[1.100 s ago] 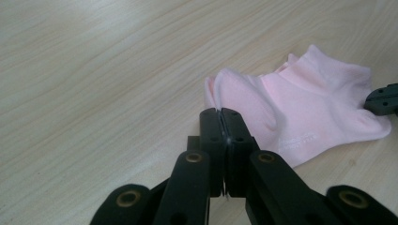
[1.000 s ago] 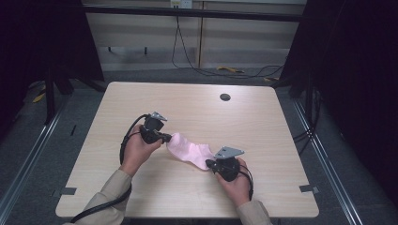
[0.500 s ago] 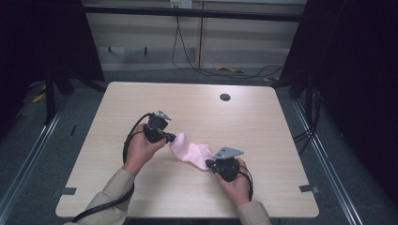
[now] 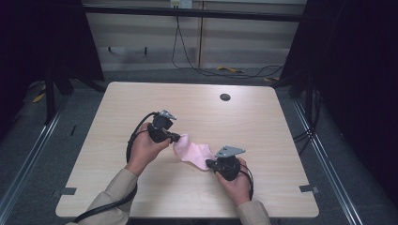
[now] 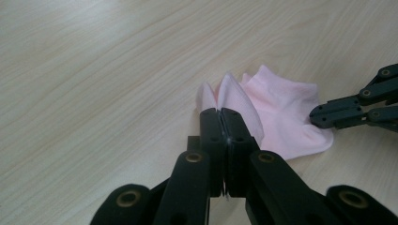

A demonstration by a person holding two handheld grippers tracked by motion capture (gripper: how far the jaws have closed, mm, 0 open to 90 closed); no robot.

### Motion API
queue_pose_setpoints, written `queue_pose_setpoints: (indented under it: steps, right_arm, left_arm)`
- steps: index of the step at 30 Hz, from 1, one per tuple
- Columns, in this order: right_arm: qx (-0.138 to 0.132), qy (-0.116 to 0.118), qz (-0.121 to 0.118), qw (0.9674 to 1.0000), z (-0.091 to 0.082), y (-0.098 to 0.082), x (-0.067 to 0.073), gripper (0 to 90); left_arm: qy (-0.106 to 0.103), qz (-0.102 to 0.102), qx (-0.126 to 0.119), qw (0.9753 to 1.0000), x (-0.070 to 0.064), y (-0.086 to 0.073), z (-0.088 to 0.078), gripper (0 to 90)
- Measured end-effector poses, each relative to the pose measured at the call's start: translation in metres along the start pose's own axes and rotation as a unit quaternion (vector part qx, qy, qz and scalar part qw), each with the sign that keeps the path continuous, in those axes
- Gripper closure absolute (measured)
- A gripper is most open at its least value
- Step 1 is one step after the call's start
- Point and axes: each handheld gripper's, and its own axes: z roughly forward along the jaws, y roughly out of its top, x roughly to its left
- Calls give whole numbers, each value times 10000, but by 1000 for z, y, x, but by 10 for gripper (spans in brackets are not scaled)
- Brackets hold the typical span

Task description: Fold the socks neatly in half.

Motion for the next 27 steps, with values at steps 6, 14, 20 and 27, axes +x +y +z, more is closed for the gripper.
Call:
queue_pose_setpoints:
  steps: [6, 14, 20, 27]
  right_arm:
    - [-6, 100, 147, 9998, 0, 0, -4, 900]
    - [-11, 15, 15, 10000, 0, 0, -1, 900]
    - [-9, 7, 7, 10000, 0, 0, 0, 900]
    - [-4, -123, -158, 9998, 0, 0, 4, 900]
  left_arm:
    - [-56, 70, 47, 9999, -7, 6, 0, 889]
    - [-98, 109, 63, 9999, -19, 12, 4, 889]
    - [-162, 171, 87, 9997, -26, 15, 5, 889]
    - [-192, 211, 88, 9996, -32, 19, 7, 889]
